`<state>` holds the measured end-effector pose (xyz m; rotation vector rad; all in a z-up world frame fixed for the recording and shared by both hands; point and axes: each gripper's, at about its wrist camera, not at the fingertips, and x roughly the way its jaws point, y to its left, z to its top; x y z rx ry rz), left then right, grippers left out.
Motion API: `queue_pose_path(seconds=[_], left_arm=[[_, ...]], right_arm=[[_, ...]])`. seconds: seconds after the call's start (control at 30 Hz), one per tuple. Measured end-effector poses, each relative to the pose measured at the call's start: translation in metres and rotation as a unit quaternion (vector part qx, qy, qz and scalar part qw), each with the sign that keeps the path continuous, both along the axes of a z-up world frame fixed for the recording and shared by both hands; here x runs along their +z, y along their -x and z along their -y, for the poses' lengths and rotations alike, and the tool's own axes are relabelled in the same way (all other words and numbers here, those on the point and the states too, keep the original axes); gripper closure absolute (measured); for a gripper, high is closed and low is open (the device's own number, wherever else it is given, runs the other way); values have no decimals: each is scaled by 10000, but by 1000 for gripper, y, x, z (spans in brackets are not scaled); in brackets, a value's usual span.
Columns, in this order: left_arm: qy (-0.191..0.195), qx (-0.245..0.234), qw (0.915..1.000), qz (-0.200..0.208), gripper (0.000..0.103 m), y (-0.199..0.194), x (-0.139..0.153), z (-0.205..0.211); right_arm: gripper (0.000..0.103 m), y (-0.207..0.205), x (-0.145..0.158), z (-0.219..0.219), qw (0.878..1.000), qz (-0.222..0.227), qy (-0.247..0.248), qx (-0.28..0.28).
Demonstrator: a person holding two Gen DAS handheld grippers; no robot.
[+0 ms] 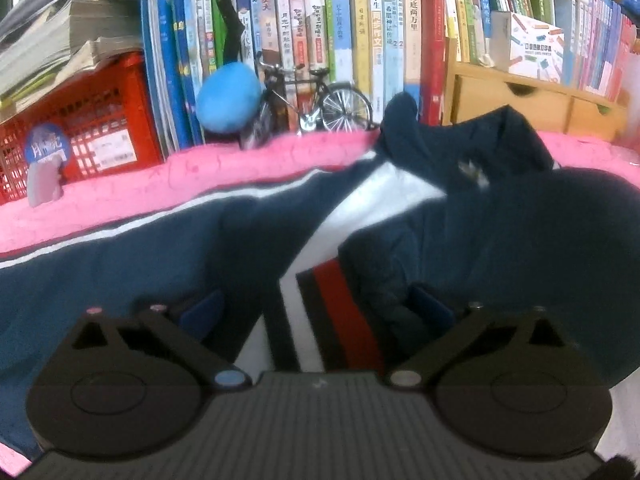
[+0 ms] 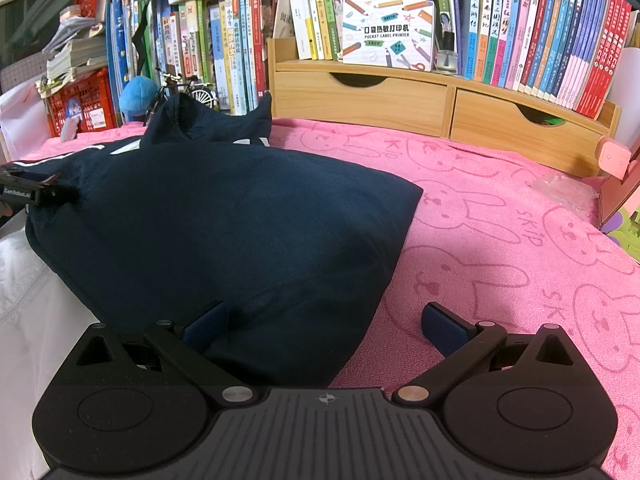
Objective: Fold clothes
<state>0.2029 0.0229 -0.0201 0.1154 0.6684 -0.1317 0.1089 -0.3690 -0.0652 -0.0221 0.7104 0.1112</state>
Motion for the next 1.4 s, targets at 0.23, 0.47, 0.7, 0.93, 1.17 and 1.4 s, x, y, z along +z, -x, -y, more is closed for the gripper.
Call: queue_pose_path(seconds=[0.23, 0.47, 0.7, 0.93, 1.17, 1.4], left_arm=[[43, -66, 10000, -52, 0, -6, 2, -2], [71, -223, 9997, -74, 0, -10, 2, -15], [14, -194, 9998, -50, 0, -10, 2, -13], [-92, -189, 9998, -5, 0, -8, 3, -10], [28, -187, 9998, -57, 0, -10, 2, -14], [420, -140, 9990, -110, 1, -3, 8, -24]], right_arm=[[0, 0, 0, 0, 10000, -1, 1, -3], [0, 0, 0, -1, 10000, -3, 6, 25], [0, 0, 0, 0, 10000, -3, 2, 28], [0, -1, 1, -4, 9999, -1, 11, -124], [2, -3, 35, -28, 9965, -212, 219, -783], [0, 3, 60, -121, 9984, 431, 22, 357]])
